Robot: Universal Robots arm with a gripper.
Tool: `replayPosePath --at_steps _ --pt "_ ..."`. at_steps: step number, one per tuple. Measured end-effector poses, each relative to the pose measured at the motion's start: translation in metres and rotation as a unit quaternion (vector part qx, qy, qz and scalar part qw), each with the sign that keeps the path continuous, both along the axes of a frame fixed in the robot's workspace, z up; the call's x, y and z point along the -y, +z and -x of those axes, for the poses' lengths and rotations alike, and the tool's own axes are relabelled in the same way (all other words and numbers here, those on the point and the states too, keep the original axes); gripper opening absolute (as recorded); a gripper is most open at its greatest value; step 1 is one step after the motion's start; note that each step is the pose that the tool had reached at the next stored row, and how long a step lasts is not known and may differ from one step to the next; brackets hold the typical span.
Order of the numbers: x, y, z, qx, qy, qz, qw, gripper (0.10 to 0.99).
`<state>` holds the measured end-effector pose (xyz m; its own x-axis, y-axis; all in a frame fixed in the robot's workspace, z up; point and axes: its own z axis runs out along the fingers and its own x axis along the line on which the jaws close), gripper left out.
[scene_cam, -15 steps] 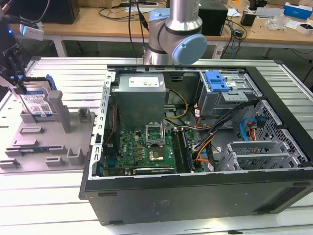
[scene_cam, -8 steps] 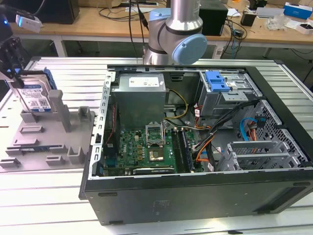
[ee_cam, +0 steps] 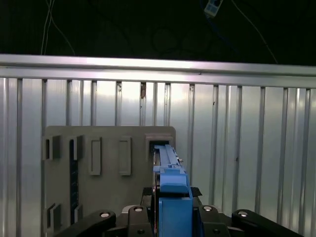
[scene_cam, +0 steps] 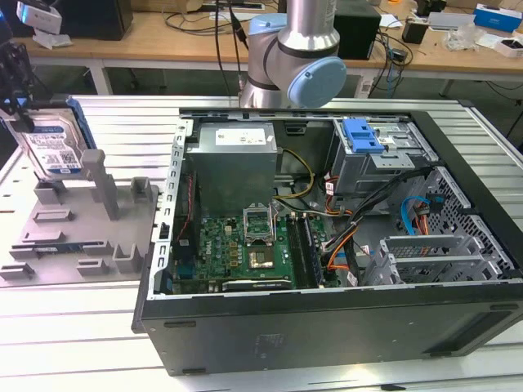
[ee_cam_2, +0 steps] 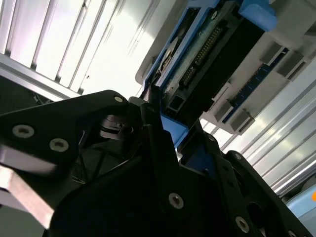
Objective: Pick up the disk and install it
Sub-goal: 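Pick up the disk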
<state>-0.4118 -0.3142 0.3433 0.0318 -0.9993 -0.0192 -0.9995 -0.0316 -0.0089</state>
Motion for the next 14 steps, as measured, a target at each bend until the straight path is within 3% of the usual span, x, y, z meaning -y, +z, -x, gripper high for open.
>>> replayPosePath --at_steps 9,10,12,14 --pt "0.0000 0.0403 -0.0010 0.0001 0.000 -0.0057 1.0000 0.369" --pt "0.0000 0.0487 -0.0011 0.0000 0.000 -0.0060 1.0000 0.369" --pt "0.0000 0.0735 -0.0016 0.0000 0.000 -0.0067 1.0000 0.369" --pt "0.0000 0.0829 -0.0019 0.0000 0.000 -0.0069 1.0000 0.369"
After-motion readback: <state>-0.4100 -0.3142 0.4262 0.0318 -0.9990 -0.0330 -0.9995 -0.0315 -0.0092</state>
